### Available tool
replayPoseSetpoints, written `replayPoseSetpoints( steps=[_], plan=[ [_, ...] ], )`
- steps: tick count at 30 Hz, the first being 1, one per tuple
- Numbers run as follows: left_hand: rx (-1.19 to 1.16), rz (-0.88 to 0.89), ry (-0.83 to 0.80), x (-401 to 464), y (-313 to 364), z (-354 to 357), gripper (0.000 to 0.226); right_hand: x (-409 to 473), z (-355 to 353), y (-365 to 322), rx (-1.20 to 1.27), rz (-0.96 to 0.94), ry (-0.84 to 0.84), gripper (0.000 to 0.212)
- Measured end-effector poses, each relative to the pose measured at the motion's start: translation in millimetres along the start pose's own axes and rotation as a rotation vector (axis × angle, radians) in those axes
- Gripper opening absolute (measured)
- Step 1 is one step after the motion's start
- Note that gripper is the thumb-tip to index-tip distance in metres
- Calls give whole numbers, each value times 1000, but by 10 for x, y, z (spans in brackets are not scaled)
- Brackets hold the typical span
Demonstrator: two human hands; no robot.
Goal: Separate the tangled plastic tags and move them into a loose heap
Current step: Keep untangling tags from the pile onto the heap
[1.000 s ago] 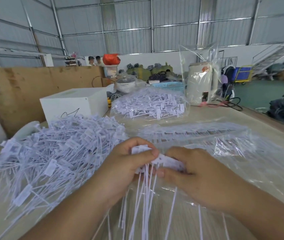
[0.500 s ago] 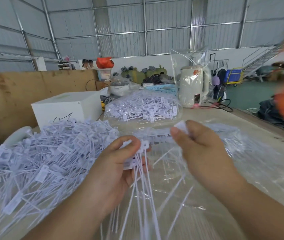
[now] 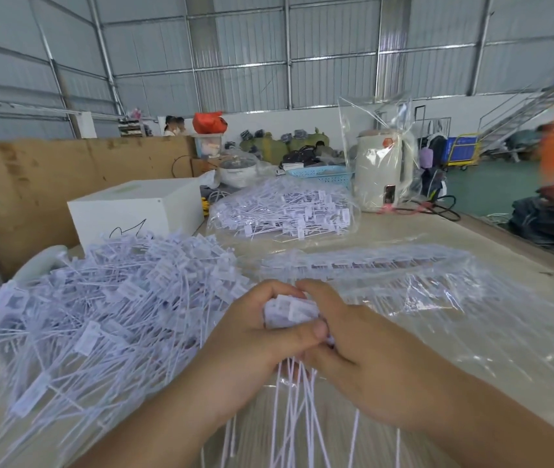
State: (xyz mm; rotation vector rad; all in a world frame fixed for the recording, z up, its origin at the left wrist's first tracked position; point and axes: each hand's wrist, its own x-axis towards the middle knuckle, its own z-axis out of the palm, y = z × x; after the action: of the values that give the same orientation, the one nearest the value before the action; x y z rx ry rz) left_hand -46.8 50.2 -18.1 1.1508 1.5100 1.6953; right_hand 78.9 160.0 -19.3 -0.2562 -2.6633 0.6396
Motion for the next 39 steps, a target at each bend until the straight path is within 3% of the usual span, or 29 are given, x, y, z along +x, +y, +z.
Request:
replayPoseSetpoints(
  steps=[5, 8, 11, 21, 26, 30, 31, 34, 37, 39],
  plan=[
    [-109, -20, 86, 26, 51, -47, 24, -18, -45, -23, -25, 35, 2, 66],
    [-162, -20, 149, 36, 103, -100, 22, -11, -117, 11, -49, 61, -3, 26],
    [-166, -32, 146, 25, 121, -81, 18, -19, -97, 42, 95, 94, 14, 30],
    [-397, -28, 241, 26, 164, 4, 17, 87, 123, -77, 210, 81, 398, 36],
    [-424, 24, 294, -6, 112, 134, 25, 91, 92, -101, 190, 46, 444, 34],
    [-467, -22, 368, 97, 123, -88, 5, 84, 89, -92, 242, 26, 526, 36],
    [-462, -40, 410, 129, 137, -201, 13, 68, 72, -77, 278, 7, 552, 37],
    [-318, -69, 372, 130, 171, -335, 8, 21, 46, -58, 324, -32, 397, 12],
    [40, 61, 142, 78, 145, -143, 14, 48, 104, -46, 218, 14, 117, 53],
    [199, 153, 88, 51, 143, -64, 10, 53, 144, -47, 180, 22, 49, 63]
  ],
)
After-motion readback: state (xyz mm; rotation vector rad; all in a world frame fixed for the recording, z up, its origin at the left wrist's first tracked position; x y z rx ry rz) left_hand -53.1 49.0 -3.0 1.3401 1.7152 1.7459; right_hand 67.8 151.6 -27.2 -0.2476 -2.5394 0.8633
